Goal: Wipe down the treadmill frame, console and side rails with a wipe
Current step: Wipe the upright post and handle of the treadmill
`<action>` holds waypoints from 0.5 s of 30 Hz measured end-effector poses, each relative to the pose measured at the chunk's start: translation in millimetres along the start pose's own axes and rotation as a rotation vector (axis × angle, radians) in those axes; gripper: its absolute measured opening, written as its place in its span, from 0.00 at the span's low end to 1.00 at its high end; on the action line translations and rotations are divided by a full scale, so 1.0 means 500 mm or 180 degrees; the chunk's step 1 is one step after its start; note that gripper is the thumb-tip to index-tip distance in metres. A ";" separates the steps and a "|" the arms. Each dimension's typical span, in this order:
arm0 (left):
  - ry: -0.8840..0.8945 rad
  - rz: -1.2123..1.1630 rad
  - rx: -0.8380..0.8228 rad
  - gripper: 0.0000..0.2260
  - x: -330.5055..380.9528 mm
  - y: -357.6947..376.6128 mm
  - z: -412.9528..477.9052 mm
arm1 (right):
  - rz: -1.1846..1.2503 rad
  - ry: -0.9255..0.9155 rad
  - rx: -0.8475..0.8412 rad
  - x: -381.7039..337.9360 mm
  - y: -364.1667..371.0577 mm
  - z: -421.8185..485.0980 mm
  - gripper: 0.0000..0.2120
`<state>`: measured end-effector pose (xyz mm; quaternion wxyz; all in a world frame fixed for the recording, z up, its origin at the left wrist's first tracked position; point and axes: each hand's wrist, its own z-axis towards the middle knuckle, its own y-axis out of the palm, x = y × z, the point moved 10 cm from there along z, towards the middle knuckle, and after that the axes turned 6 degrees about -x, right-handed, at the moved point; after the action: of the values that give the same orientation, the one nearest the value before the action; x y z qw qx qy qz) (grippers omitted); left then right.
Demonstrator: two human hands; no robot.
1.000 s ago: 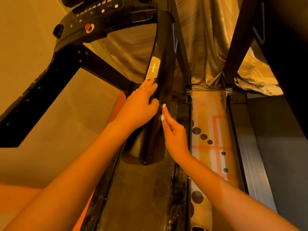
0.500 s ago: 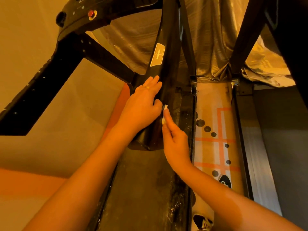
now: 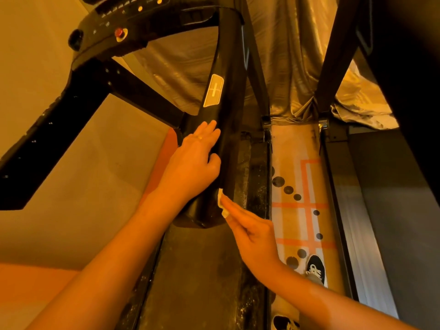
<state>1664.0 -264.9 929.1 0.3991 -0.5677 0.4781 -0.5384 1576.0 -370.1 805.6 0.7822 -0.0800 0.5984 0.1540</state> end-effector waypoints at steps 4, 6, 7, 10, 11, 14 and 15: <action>0.0047 0.0050 -0.0028 0.29 0.004 -0.006 0.010 | 0.0131 0.0250 0.0527 0.012 -0.066 0.065 0.18; 0.0078 0.0110 -0.0060 0.29 0.007 -0.007 0.027 | 0.0116 0.0334 0.0763 0.020 -0.098 0.115 0.18; 0.0077 0.0129 -0.0074 0.28 0.008 -0.008 0.039 | 0.0088 0.0350 0.0839 0.026 -0.110 0.143 0.18; 0.0018 0.0195 -0.0100 0.27 0.007 -0.016 0.096 | 0.0099 0.0377 0.1123 0.048 -0.151 0.232 0.18; 0.0004 0.0212 -0.0105 0.26 0.006 -0.021 0.119 | 0.0120 0.0377 0.1197 0.055 -0.164 0.263 0.18; -0.0047 0.0290 -0.0132 0.26 0.000 -0.033 0.198 | 0.0089 0.0408 0.1355 0.078 -0.200 0.356 0.17; -0.0057 0.0312 -0.0148 0.26 -0.003 -0.036 0.227 | 0.0082 0.0412 0.1396 0.085 -0.213 0.388 0.17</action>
<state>1778.9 -266.6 934.6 0.4159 -0.5576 0.5141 -0.5018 1798.5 -403.8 811.1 0.7389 0.0899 0.6674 0.0247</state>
